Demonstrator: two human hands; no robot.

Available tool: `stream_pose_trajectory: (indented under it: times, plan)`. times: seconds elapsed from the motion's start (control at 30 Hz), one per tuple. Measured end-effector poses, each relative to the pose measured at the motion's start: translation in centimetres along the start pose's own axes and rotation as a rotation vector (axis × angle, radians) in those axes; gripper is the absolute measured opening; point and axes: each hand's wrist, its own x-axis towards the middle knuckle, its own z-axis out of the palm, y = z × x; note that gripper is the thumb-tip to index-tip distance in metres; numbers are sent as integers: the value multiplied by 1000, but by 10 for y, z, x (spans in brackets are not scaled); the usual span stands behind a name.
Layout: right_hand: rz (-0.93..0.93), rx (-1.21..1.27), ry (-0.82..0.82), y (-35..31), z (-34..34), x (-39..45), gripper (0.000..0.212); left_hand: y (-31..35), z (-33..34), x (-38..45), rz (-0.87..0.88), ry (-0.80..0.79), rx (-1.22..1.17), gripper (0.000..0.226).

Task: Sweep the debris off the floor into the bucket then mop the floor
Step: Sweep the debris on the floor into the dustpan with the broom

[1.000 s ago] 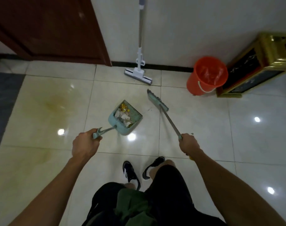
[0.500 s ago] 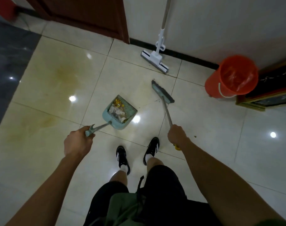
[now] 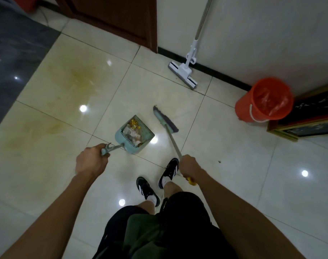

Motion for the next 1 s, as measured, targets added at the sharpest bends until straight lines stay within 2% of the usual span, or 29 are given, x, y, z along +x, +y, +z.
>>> stream_pose_trajectory:
  times: [0.13,0.23,0.37,0.53,0.67,0.77,0.93,1.0]
  plan:
    - [-14,-7,136,6,8,-18,22,-23,4,-18,-18,3,-42,19]
    - [-85,3,140,8,13,-25,24,-36,4,-27,-30,-18,-73,18]
    - [-32,406,147,4,18,-22,27,-40,4,-31,-20,-37,-91,15]
    - [0,817,-31,-22,21,-13,30,-35,1,-32,3,-59,-59,11]
    - [45,948,-107,-42,24,0,39,-36,0,-31,30,-42,-25,11]
    - [31,811,-62,-38,30,4,44,-36,-1,-30,52,-36,4,10]
    - [21,174,22,-19,37,1,15,-28,-3,-29,132,-89,52,10]
    - [42,46,32,-9,42,-6,9,-25,-4,-30,160,-95,66,11]
